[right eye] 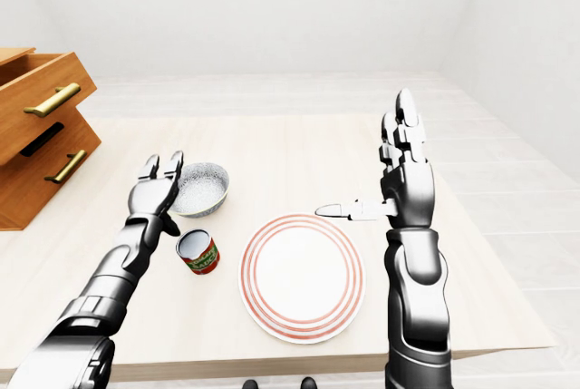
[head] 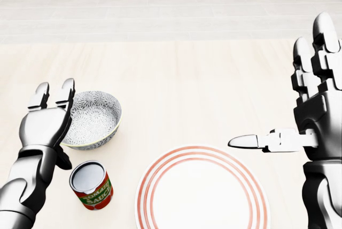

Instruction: Put the bowl on the plate.

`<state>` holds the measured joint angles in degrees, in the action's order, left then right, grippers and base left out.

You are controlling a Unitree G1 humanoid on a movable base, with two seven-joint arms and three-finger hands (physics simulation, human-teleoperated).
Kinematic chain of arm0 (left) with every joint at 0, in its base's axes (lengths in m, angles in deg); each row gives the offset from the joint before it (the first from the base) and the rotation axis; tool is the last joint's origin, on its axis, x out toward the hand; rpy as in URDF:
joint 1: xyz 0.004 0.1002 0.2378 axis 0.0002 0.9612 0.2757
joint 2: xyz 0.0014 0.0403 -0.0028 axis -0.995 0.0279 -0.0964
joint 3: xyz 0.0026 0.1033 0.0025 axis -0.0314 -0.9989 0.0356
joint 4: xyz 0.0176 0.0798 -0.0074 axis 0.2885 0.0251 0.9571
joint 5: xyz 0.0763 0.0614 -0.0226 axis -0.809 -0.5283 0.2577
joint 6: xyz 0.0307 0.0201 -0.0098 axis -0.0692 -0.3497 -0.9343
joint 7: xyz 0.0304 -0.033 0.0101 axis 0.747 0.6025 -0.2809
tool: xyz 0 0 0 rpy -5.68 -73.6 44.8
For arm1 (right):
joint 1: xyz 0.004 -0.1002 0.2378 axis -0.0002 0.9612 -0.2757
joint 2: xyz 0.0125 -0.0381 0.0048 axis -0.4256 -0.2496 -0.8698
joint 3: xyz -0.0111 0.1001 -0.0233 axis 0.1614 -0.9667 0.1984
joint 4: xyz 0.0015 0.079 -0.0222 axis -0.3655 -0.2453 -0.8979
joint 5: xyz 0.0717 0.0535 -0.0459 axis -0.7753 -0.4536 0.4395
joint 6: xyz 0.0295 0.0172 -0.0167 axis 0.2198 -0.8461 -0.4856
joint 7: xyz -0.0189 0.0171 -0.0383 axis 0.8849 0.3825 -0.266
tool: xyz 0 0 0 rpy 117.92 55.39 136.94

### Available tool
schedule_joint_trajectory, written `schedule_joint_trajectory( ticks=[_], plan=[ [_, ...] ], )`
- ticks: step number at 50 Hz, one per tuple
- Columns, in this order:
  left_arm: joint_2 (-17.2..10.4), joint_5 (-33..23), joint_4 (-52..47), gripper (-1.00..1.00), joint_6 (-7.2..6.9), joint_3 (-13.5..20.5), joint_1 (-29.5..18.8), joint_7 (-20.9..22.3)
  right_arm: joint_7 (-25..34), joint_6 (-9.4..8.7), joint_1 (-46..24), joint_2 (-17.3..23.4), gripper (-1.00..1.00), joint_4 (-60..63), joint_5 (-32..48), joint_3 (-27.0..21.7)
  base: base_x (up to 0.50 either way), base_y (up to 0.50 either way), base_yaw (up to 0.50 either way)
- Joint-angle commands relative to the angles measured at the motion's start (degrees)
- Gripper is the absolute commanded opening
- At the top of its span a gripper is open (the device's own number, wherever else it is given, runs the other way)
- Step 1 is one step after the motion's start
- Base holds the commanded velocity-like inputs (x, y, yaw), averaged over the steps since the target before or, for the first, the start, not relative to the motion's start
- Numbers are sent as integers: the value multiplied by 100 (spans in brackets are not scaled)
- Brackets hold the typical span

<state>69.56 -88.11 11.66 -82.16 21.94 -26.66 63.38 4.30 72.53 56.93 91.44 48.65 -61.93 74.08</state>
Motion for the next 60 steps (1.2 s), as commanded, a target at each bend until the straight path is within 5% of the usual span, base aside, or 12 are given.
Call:
schedule_joint_trajectory(
  ticks=[1,39,60],
  plan=[
    [52,245,118,100,57,65,15,-48,1,0,3,8,100,-85,-23,-14,0,0,0],
    [97,212,862,100,286,-112,-168,-478,-10,0,13,20,100,84,11,-7,0,0,0],
    [149,61,1860,100,286,-300,-541,-1062,3,0,16,-2,100,6,15,21,0,0,0]
  ],
)
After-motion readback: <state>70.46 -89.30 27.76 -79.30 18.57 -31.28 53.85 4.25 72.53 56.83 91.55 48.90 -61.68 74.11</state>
